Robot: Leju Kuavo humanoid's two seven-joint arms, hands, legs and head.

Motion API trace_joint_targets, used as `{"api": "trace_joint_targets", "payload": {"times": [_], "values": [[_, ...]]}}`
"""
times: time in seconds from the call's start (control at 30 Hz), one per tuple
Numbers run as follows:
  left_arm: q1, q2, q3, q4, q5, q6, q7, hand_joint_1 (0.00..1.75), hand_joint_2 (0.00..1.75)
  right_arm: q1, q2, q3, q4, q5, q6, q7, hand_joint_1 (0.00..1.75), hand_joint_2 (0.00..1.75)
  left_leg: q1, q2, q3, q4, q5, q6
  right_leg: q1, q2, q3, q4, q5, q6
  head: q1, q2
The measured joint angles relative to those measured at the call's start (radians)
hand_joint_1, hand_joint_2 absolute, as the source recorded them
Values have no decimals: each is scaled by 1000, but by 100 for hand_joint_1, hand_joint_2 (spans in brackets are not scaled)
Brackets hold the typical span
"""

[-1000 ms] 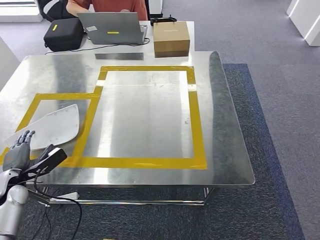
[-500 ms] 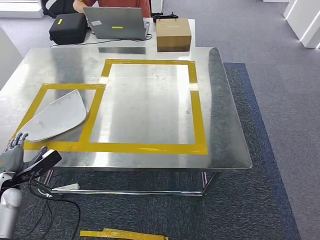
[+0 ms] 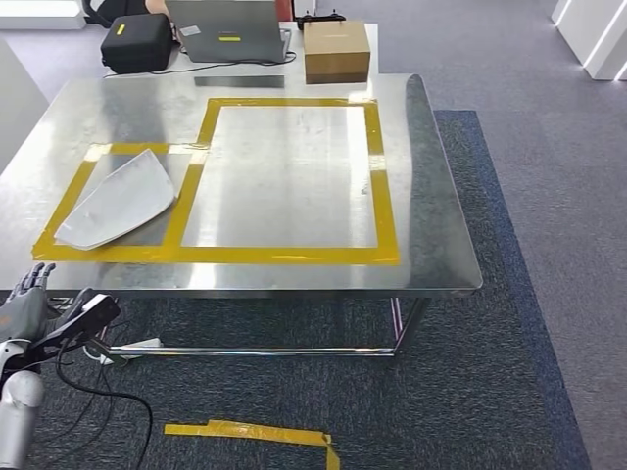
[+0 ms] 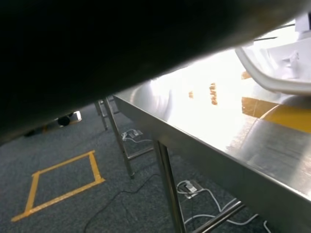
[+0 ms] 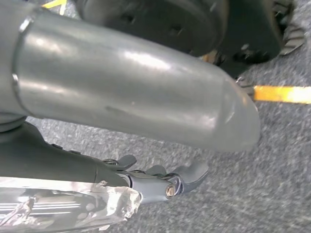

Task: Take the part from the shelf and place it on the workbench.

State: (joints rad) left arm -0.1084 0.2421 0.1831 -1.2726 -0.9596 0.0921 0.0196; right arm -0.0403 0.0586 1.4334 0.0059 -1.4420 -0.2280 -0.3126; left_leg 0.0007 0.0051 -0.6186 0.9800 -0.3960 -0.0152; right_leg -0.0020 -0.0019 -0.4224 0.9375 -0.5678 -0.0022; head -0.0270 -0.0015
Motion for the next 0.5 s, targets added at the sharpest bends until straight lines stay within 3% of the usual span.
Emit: {"api": "trace_joint_targets", "payload": {"times": [0.03, 0.1, 0.17, 0.2, 0.23, 0.27, 0.3, 0.37, 0.43, 0.5], "values": [[2, 0, 3, 0, 0, 0, 0, 0, 0, 1, -1, 0, 0, 0, 0, 1, 0, 0, 2, -1, -7, 17, -18, -6, -1, -2, -3, -1, 6, -8, -1, 0], [7, 0, 13, 0, -2, 1, 0, 0, 0, 2, -2, 1, 0, 0, -3, 2, 0, 0, 6, -2, -38, 105, -92, -17, -2, -9, -12, -2, 18, -22, -6, 0], [16, 0, 23, 0, -3, 2, 2, 0, 0, 4, -2, 4, 0, 2, -14, 3, 0, 0, 10, -2, -76, 229, -158, -26, -1, -18, -23, 0, 26, -25, -8, 0], [21, 0, 27, 0, -4, 2, 4, 0, 0, 5, -2, 6, 0, 4, -24, 5, 0, 0, 11, -2, -81, 263, -165, -28, 0, -23, -27, 3, 27, -25, -8, 0], [27, 0, 31, -1, -4, 2, 5, 0, 0, 5, -2, 8, 0, 6, -35, 8, 0, 0, 13, -1, -70, 262, -153, -29, 0, -29, -29, 7, 28, -24, -8, 0], [31, 1, 36, -3, -4, 2, 6, 0, 0, 6, -2, 11, 0, 8, -44, 11, 0, 0, 14, 2, -43, 225, -127, -29, -1, -36, -30, 13, 27, -23, -9, 0], [33, 2, 42, -6, -4, 3, 7, 0, 0, 6, -2, 13, 0, 9, -51, 14, 0, 0, 14, 12, -7, 164, -96, -28, 0, -44, -30, 18, 25, -20, -9, 0], [35, 4, 50, -13, -5, 3, 7, 0, 0, 5, -2, 16, 0, 10, -57, 16, 0, 0, 7, 43, 50, 64, -64, -17, 5, -61, -36, 27, 20, -12, -9, 0], [39, 5, 54, -17, -5, 4, 7, 0, 0, 4, -2, 17, 0, 11, -58, 17, 0, 0, -2, 52, 63, 32, -70, 1, 11, -81, -37, 31, 16, -1, -9, 0], [44, 6, 59, -19, -6, 4, 7, 0, 0, 0, -2, 17, 0, 11, -58, 17, 0, 0, 2, 34, 59, 21, -74, 17, 12, -90, -37, 36, 8, 11, -9, 0]]}}
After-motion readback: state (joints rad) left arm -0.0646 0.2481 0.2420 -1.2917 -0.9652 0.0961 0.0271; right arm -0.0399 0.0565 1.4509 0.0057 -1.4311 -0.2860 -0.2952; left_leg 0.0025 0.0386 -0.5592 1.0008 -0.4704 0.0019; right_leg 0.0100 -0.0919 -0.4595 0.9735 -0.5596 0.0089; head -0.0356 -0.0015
